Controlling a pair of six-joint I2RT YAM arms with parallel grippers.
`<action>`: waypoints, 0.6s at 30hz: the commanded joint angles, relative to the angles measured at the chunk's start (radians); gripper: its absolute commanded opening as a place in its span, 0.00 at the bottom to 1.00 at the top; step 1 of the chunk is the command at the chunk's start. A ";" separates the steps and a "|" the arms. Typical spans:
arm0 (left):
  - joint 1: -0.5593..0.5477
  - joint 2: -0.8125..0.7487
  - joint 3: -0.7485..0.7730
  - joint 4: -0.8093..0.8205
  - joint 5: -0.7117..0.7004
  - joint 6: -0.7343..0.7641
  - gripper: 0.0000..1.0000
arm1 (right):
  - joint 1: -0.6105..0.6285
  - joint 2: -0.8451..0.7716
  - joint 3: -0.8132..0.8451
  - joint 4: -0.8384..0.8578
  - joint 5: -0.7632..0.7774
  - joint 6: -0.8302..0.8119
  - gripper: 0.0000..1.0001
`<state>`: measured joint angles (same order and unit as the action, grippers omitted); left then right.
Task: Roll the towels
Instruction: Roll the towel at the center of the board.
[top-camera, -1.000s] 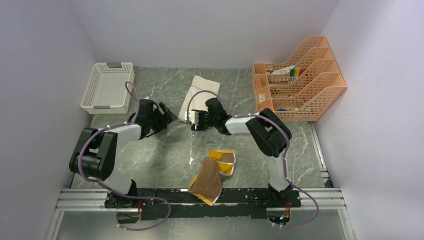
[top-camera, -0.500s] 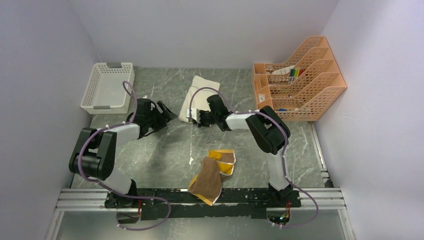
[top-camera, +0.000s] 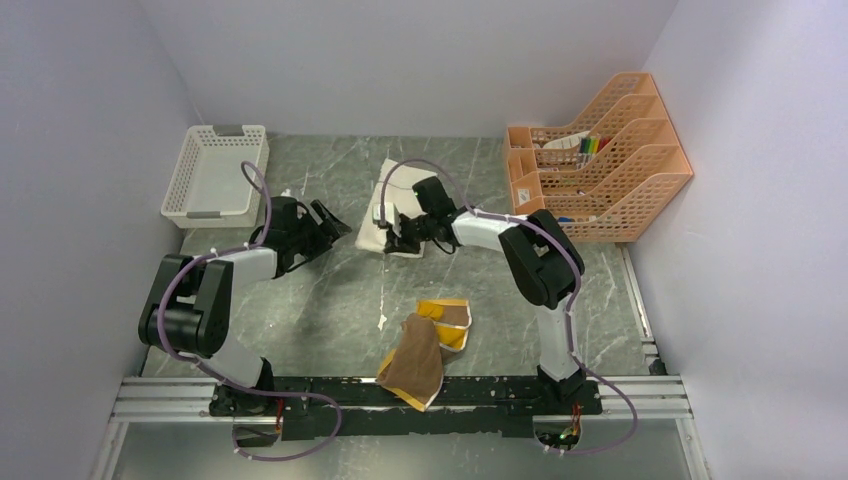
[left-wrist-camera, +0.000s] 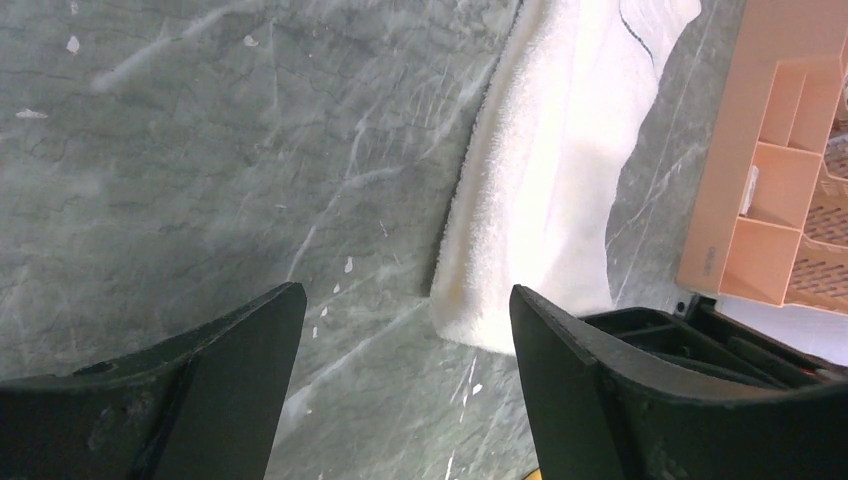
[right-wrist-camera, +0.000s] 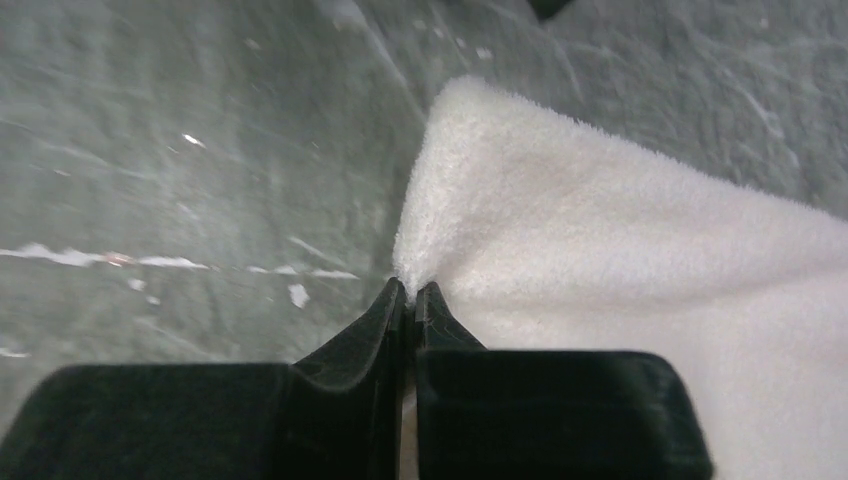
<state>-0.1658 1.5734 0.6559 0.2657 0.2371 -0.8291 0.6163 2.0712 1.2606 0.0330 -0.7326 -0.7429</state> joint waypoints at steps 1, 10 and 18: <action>0.011 -0.014 -0.021 0.075 0.030 0.038 0.86 | 0.006 0.016 0.096 -0.279 -0.201 0.023 0.00; 0.012 0.003 -0.016 0.130 0.077 0.038 0.85 | -0.065 0.151 0.254 -0.460 -0.426 0.109 0.00; 0.012 0.005 0.003 0.163 0.078 0.050 0.85 | -0.118 0.176 0.249 -0.158 -0.430 0.532 0.00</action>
<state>-0.1642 1.5734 0.6361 0.3672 0.2924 -0.8074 0.5220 2.2635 1.5333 -0.3260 -1.1225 -0.4915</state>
